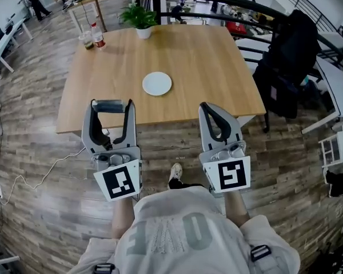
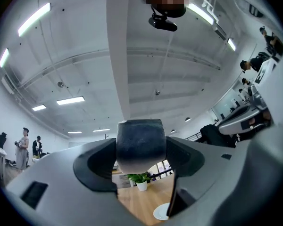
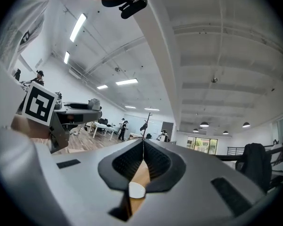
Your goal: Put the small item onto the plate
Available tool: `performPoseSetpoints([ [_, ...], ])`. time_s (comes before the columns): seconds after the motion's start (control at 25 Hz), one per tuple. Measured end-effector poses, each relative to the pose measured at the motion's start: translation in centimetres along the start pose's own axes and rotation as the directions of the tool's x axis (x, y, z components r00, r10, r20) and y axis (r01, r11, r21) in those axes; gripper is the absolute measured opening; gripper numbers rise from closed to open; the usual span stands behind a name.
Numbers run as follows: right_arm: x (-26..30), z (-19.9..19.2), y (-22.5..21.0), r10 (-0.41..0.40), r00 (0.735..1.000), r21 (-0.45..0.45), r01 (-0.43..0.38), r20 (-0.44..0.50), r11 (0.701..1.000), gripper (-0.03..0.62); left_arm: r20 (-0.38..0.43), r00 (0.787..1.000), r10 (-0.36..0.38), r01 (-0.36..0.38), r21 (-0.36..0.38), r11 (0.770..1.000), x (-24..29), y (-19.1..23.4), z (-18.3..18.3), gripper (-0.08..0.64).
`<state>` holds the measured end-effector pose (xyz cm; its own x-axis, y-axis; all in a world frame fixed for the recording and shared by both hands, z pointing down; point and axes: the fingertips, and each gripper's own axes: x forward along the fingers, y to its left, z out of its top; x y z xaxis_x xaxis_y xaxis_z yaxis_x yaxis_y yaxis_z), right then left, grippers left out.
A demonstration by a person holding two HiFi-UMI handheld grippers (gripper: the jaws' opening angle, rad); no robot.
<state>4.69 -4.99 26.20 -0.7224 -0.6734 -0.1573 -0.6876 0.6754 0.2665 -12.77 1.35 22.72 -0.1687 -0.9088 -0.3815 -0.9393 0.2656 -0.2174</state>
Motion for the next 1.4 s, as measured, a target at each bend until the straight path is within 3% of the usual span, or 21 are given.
performPoseSetpoints([
  [0.4, 11.5, -4.1, -3.6, 0.130, 0.991, 0.119, -0.128, -0.014, 0.985, 0.018, -0.062, 0.996, 0.062, -0.059, 0.055, 0.997, 10.0, 1.4, -3.8, 0.314],
  [0.72, 15.8, -5.8, -6.2, 0.110, 0.994, 0.147, -0.110, 0.010, 0.983, 0.018, -0.055, 0.998, 0.037, -0.034, 0.062, 0.997, 15.0, 0.8, -5.2, 0.314],
  [0.92, 17.1, -4.9, -6.5, 0.107, 0.993, 0.131, -0.112, 0.050, 0.985, 0.018, -0.047, 0.999, -0.011, 0.011, -0.010, 1.000, 15.8, -0.8, -5.5, 0.314],
  [1.04, 18.1, -4.7, -6.5, 0.108, 0.993, 0.132, -0.112, 0.041, 0.985, 0.018, -0.063, 0.998, -0.028, 0.028, -0.006, 1.000, 17.0, -1.1, -6.4, 0.314],
  [1.4, 20.6, -2.9, -9.0, 0.067, 0.995, 0.108, -0.075, 0.078, 0.991, 0.018, -0.015, 0.997, -0.075, 0.075, -0.004, 0.997, 21.2, -1.3, -5.1, 0.314],
])
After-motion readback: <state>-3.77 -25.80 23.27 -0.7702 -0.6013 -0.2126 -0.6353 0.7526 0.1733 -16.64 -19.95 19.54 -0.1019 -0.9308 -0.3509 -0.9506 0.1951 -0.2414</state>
